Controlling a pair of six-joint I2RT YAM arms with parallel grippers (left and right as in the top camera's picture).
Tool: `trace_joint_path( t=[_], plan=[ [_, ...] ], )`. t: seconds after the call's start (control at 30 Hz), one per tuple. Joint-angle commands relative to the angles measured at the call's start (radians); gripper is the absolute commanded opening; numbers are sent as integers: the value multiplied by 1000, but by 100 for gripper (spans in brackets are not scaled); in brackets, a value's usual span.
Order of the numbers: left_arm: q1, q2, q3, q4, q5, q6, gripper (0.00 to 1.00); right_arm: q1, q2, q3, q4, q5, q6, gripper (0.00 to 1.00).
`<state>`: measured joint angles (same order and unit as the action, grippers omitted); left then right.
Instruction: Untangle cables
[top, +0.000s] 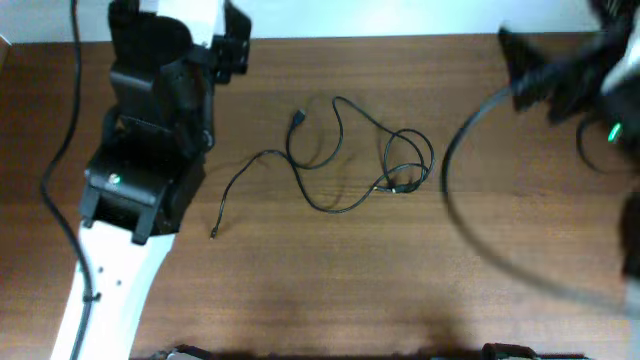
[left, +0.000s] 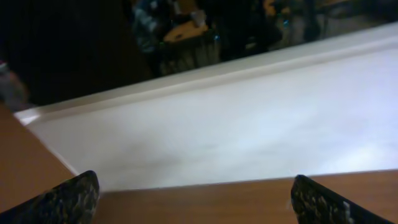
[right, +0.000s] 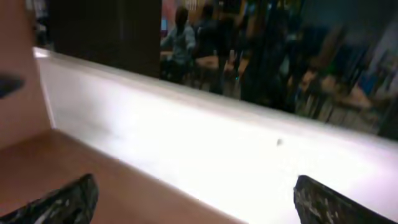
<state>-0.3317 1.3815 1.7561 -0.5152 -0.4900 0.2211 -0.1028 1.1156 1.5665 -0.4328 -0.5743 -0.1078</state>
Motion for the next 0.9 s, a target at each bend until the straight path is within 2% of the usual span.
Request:
trace_joint_path(
  t=[0.0,0.07,0.1,0.17,0.2,0.23,0.27,0.3,0.33,0.43,0.53,0.6,0.67,0.7,0.73,0.77,0.83,0.87],
  plan=[
    [101,-209,-64,-18,40,-4,99,4,-409,-283,172,142,119,99],
    [285,-449,-298,51,215,-51,99,3,-506,-291,144,156,173,99],
    [416,-615,-502,152,375,-66,99,5,-509,-297,116,97,277,99],
    [515,-758,-724,384,519,-134,99,5,-462,-338,92,0,332,99],
    [518,-771,-774,505,520,-157,99,5,-428,-354,51,-36,334,99],
    [518,-763,-776,528,521,-183,99,5,-388,-368,-3,-61,324,99],
    [518,-734,-776,510,553,-320,99,8,-311,-393,-85,-81,269,99],
    [518,-690,-776,476,678,-349,99,25,-249,-406,-117,-81,214,99],
    [517,-642,-776,437,774,-355,99,53,-190,-410,-129,-79,180,99],
    [473,-458,-776,296,883,-370,99,216,8,-410,-129,19,129,99],
    [381,-373,-776,320,902,-323,99,402,182,-411,-127,207,74,99],
    [362,-390,-776,368,901,-309,99,424,294,-420,-95,212,60,99],
    [363,-433,-776,383,886,-294,99,401,449,-440,58,257,277,99],
    [363,-440,-776,383,886,-294,99,386,462,-440,91,455,555,100],
    [363,-439,-776,383,881,-294,99,380,460,-440,41,669,906,99],
    [363,-439,-776,375,845,-294,99,377,462,-443,-54,792,1312,99],
    [363,-439,-776,363,803,-291,99,377,463,-450,-60,822,1596,99],
    [363,-439,-776,357,803,-280,99,378,463,-451,-59,822,1675,99]
  ],
)
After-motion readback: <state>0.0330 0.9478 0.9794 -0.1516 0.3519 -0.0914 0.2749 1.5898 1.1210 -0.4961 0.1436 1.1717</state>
